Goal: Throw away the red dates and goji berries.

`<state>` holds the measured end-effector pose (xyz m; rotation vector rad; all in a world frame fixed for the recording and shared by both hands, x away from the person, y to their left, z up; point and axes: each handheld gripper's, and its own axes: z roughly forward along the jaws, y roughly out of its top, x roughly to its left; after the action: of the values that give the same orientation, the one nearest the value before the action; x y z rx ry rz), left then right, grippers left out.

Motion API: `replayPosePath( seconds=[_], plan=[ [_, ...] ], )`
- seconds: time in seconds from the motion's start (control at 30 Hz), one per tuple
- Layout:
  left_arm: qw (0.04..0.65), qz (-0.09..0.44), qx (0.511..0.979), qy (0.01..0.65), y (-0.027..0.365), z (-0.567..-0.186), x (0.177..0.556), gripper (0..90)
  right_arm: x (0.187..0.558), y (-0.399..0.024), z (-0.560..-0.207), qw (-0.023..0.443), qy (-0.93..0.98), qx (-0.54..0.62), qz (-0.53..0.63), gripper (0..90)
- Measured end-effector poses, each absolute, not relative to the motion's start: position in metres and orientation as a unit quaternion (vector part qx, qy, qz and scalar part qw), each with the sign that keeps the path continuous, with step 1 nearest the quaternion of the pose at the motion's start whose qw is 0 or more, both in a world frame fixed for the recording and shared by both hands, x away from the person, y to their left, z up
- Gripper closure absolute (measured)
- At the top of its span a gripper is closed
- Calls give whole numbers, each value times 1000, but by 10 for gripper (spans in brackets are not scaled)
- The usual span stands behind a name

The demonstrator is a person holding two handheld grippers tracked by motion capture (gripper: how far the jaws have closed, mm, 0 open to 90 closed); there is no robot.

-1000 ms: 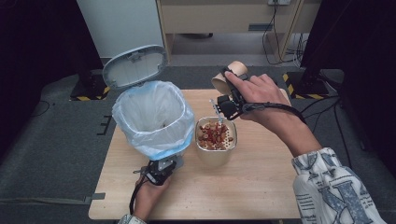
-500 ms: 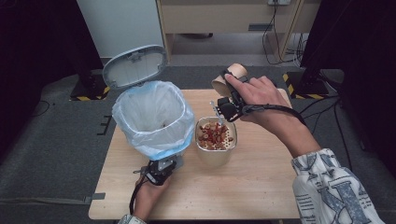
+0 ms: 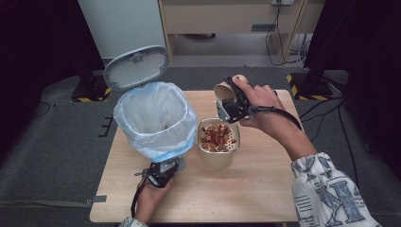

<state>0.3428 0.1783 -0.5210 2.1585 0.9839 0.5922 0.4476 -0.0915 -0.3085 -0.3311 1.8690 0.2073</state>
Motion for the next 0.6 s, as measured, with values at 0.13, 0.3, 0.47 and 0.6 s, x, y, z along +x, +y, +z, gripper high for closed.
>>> replayPosePath(
  seconds=[0.13, 0.3, 0.47, 0.6],
  plan=[
    [341, 227, 831, 377, 179, -521, 343, 896, 453, -96, -309, 561, 810, -116, 121, 340],
    [341, 226, 831, 377, 179, -521, 343, 896, 458, -101, -312, 546, 821, -89, 141, 339],
    [343, 225, 830, 378, 179, -521, 343, 896, 462, -106, -316, 523, 833, -58, 171, 340],
    [346, 224, 828, 380, 178, -521, 343, 896, 466, -110, -318, 514, 837, -45, 183, 340]
  ],
)
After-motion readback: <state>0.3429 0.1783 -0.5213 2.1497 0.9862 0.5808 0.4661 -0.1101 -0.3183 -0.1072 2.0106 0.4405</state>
